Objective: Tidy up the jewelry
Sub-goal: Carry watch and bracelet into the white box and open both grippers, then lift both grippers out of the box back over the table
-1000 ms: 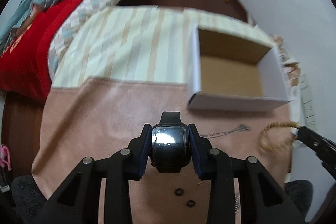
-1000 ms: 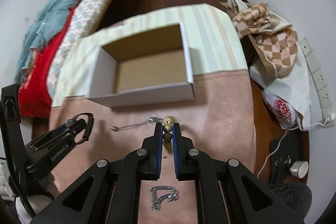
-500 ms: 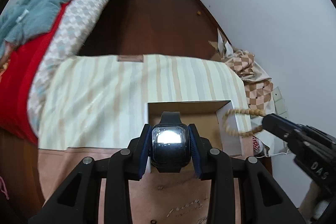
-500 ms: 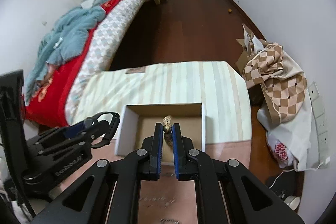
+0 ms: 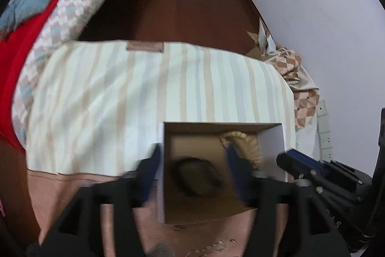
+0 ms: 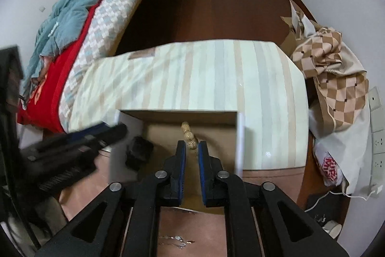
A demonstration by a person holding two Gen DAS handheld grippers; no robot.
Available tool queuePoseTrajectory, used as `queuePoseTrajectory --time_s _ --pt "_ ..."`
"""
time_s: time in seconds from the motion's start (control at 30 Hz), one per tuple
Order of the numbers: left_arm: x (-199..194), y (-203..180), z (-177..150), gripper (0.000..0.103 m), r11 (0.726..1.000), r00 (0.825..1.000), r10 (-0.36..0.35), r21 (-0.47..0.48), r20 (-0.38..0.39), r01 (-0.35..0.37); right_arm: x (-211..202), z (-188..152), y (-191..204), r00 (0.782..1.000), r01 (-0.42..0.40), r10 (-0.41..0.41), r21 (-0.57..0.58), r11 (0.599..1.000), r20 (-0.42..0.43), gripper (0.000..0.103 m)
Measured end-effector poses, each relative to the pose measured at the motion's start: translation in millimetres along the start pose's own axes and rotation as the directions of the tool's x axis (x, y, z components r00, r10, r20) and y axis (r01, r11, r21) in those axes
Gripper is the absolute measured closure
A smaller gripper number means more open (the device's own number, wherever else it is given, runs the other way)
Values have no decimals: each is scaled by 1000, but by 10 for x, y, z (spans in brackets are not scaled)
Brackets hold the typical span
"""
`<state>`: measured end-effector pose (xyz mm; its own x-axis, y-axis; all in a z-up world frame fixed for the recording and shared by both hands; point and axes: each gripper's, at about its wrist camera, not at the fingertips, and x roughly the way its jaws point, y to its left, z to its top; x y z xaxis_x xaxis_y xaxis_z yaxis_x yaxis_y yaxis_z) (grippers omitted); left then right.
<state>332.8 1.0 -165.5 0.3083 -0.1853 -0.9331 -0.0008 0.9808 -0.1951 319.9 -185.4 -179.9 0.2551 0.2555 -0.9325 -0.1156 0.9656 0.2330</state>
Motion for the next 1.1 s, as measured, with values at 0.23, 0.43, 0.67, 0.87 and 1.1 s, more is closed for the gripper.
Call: queuePoseTrajectory --time_s 0.23,0.43,0.67,0.87,1.1 --pt "-238 32 -95 0 990 985 131 37 110 -135 -78 -255 -11 990 136 -135 -28 990 38 15" --pt "-274 71 -411 0 976 964 209 33 163 -217 -64 -489 7 974 220 -218 -31 975 62 1" --pt "-339 104 -697 0 970 956 236 8 172 -241 -126 -696 38 962 261 -258 -25 965 90 0" --pt "-537 90 -879 0 967 947 250 -4 202 -254 -333 -866 134 955 272 -266 -29 962 131 0" --pt "-889 44 -1097 0 966 932 252 -5 260 -260 -718 -1076 284 940 289 -276 -38 957 202 0"
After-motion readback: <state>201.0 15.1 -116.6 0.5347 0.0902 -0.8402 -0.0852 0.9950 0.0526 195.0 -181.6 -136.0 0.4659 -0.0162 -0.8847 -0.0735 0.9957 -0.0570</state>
